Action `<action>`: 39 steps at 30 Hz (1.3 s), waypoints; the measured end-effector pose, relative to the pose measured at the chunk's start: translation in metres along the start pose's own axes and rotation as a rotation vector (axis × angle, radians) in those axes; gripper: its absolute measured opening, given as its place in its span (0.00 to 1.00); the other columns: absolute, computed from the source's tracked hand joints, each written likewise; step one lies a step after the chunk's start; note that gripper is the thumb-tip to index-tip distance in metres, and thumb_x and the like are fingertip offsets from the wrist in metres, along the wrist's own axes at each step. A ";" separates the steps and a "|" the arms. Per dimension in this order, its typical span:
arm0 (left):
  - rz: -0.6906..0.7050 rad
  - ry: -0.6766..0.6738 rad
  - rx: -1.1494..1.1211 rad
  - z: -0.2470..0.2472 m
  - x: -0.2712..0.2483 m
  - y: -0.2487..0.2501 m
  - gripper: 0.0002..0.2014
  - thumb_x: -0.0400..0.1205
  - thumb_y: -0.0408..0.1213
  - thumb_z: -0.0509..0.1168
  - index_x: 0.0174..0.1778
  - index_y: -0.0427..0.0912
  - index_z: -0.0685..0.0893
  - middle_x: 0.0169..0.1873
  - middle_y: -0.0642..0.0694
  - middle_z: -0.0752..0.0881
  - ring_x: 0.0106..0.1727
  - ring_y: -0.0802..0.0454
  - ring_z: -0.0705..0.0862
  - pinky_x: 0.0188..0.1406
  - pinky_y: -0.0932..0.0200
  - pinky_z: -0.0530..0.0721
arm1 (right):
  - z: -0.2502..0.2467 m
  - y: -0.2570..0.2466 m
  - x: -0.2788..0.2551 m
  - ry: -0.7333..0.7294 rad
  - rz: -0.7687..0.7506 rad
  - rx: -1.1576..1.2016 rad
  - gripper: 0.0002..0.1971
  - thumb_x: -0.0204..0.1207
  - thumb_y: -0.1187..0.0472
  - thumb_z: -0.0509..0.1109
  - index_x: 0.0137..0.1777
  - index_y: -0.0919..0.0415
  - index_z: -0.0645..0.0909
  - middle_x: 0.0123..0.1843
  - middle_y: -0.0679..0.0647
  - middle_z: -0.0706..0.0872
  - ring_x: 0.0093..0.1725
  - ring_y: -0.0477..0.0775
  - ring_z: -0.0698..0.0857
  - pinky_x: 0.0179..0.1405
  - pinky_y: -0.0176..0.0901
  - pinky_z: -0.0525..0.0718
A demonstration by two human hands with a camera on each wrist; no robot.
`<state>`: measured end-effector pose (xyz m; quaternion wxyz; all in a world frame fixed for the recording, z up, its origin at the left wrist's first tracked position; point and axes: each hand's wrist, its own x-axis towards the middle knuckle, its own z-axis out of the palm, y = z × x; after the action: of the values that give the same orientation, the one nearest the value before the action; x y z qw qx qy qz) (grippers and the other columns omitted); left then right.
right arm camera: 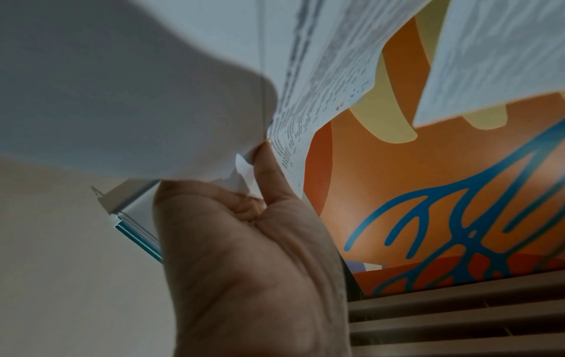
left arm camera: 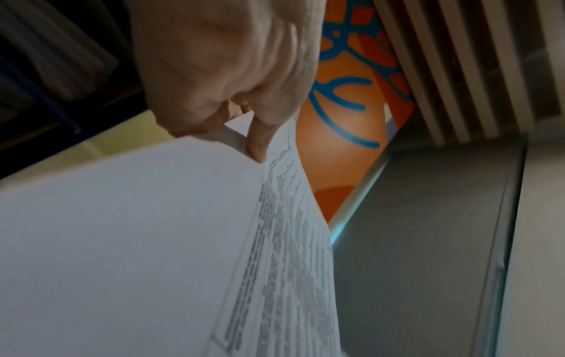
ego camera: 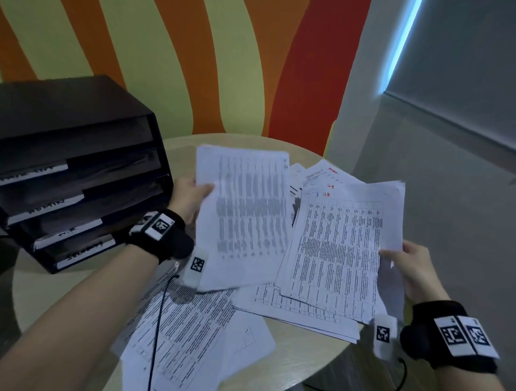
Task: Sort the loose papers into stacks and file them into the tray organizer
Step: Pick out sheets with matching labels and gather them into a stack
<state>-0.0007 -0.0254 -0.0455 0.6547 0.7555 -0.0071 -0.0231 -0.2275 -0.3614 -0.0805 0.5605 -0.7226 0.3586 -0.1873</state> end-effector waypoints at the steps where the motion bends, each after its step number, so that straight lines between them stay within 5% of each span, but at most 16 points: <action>1: 0.036 0.045 -0.058 -0.007 0.004 0.008 0.12 0.82 0.26 0.67 0.61 0.32 0.85 0.50 0.41 0.88 0.40 0.48 0.88 0.39 0.57 0.87 | 0.000 0.001 0.001 0.007 0.006 0.001 0.09 0.75 0.77 0.66 0.50 0.66 0.84 0.41 0.57 0.87 0.42 0.60 0.85 0.42 0.47 0.80; 4: 0.108 0.100 -0.249 -0.031 0.011 0.036 0.12 0.83 0.28 0.67 0.62 0.33 0.84 0.53 0.43 0.89 0.48 0.49 0.89 0.49 0.52 0.88 | -0.001 0.004 0.004 0.012 0.018 0.003 0.08 0.75 0.77 0.66 0.46 0.65 0.83 0.42 0.58 0.87 0.44 0.62 0.85 0.47 0.51 0.80; 7: 0.106 0.065 -0.342 -0.039 0.011 0.049 0.06 0.84 0.28 0.66 0.55 0.36 0.85 0.47 0.46 0.88 0.38 0.57 0.89 0.42 0.59 0.87 | 0.003 0.004 0.004 0.014 0.016 0.021 0.07 0.75 0.76 0.66 0.48 0.69 0.84 0.41 0.60 0.87 0.43 0.61 0.84 0.45 0.49 0.78; 11: 0.061 -0.050 -0.221 -0.010 -0.003 0.039 0.09 0.83 0.27 0.66 0.58 0.33 0.86 0.53 0.40 0.90 0.53 0.41 0.90 0.55 0.41 0.87 | 0.017 -0.013 -0.008 -0.087 -0.005 0.107 0.09 0.76 0.76 0.66 0.51 0.67 0.85 0.43 0.56 0.91 0.43 0.59 0.89 0.47 0.49 0.83; 13: 0.020 -0.136 -0.104 0.013 -0.016 0.026 0.11 0.84 0.29 0.65 0.62 0.32 0.84 0.52 0.39 0.90 0.50 0.40 0.90 0.54 0.39 0.88 | 0.027 -0.026 -0.020 -0.173 -0.024 0.133 0.11 0.77 0.74 0.65 0.49 0.61 0.86 0.42 0.53 0.92 0.40 0.55 0.90 0.40 0.45 0.83; 17: -0.105 -0.368 0.016 0.045 -0.030 0.002 0.11 0.89 0.33 0.57 0.60 0.33 0.82 0.46 0.40 0.89 0.41 0.46 0.88 0.38 0.58 0.88 | 0.050 -0.035 -0.029 -0.271 -0.034 0.139 0.13 0.82 0.62 0.58 0.52 0.59 0.86 0.48 0.56 0.92 0.45 0.58 0.90 0.47 0.52 0.84; 19: -0.142 -0.365 0.093 0.054 -0.037 -0.003 0.10 0.90 0.34 0.55 0.48 0.34 0.79 0.35 0.43 0.83 0.29 0.56 0.83 0.27 0.68 0.80 | 0.060 -0.035 -0.031 -0.299 0.003 0.197 0.18 0.86 0.48 0.56 0.56 0.57 0.85 0.53 0.56 0.91 0.49 0.55 0.88 0.54 0.54 0.82; 21: -0.149 -0.285 0.058 0.059 -0.037 -0.014 0.09 0.89 0.34 0.57 0.55 0.30 0.77 0.37 0.45 0.80 0.32 0.57 0.81 0.30 0.67 0.79 | 0.068 -0.033 -0.033 -0.372 0.020 0.240 0.22 0.83 0.38 0.59 0.65 0.50 0.82 0.61 0.47 0.88 0.61 0.53 0.85 0.66 0.60 0.79; 22: -0.152 -0.261 -0.011 0.061 -0.038 -0.017 0.12 0.87 0.33 0.61 0.64 0.30 0.75 0.45 0.43 0.84 0.41 0.53 0.85 0.40 0.62 0.84 | 0.071 -0.030 -0.031 -0.406 -0.013 0.217 0.22 0.81 0.41 0.64 0.70 0.51 0.79 0.65 0.47 0.87 0.65 0.54 0.84 0.70 0.64 0.77; 24: -0.148 -0.237 -0.143 0.059 -0.038 -0.020 0.19 0.83 0.28 0.67 0.69 0.35 0.74 0.59 0.39 0.87 0.55 0.47 0.88 0.59 0.50 0.86 | 0.077 -0.031 -0.033 -0.408 -0.132 0.094 0.20 0.80 0.63 0.69 0.71 0.55 0.76 0.64 0.50 0.87 0.64 0.54 0.85 0.68 0.65 0.80; 26: -0.037 -0.251 -0.180 0.056 -0.039 -0.007 0.16 0.82 0.24 0.65 0.65 0.40 0.79 0.56 0.44 0.90 0.57 0.48 0.89 0.61 0.53 0.85 | 0.082 -0.042 -0.037 -0.326 -0.247 0.004 0.23 0.76 0.75 0.63 0.68 0.55 0.76 0.59 0.50 0.88 0.59 0.54 0.87 0.60 0.58 0.86; 28: 0.185 -0.189 -0.103 0.052 -0.040 0.019 0.13 0.84 0.28 0.62 0.62 0.42 0.83 0.51 0.49 0.91 0.56 0.50 0.88 0.56 0.57 0.86 | 0.084 -0.066 -0.043 -0.217 -0.349 0.033 0.21 0.81 0.72 0.59 0.71 0.56 0.73 0.61 0.50 0.86 0.60 0.52 0.86 0.57 0.50 0.87; 31: 0.491 -0.052 -0.021 0.045 -0.042 0.060 0.15 0.87 0.36 0.59 0.68 0.35 0.78 0.49 0.40 0.87 0.48 0.57 0.84 0.49 0.60 0.83 | 0.085 -0.103 -0.057 -0.114 -0.525 0.138 0.22 0.86 0.67 0.57 0.80 0.61 0.62 0.70 0.54 0.80 0.64 0.52 0.83 0.67 0.54 0.82; 34: 0.653 0.019 -0.043 0.040 -0.042 0.080 0.14 0.87 0.33 0.60 0.64 0.27 0.76 0.35 0.49 0.80 0.30 0.67 0.77 0.31 0.73 0.75 | 0.087 -0.124 -0.065 -0.082 -0.636 0.267 0.22 0.85 0.72 0.58 0.78 0.65 0.63 0.63 0.52 0.82 0.49 0.60 0.83 0.49 0.44 0.84; 37: 0.580 -0.078 -0.104 0.038 -0.041 0.068 0.19 0.83 0.36 0.65 0.69 0.37 0.73 0.56 0.47 0.86 0.54 0.58 0.86 0.55 0.65 0.84 | 0.088 -0.118 -0.061 -0.087 -0.640 0.310 0.23 0.81 0.66 0.69 0.74 0.61 0.70 0.66 0.54 0.83 0.61 0.46 0.86 0.60 0.41 0.83; 39: 0.418 -0.187 -0.101 0.039 -0.042 0.047 0.18 0.84 0.34 0.65 0.69 0.42 0.70 0.61 0.47 0.84 0.60 0.54 0.85 0.63 0.53 0.84 | 0.089 -0.104 -0.054 -0.134 -0.538 0.300 0.21 0.78 0.66 0.72 0.69 0.57 0.74 0.61 0.50 0.87 0.59 0.46 0.88 0.54 0.41 0.87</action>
<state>-0.0433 -0.0688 -0.0036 0.6786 0.6986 -0.2228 0.0425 -0.1717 -0.2498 -0.0016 0.6136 -0.7116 0.0851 -0.3315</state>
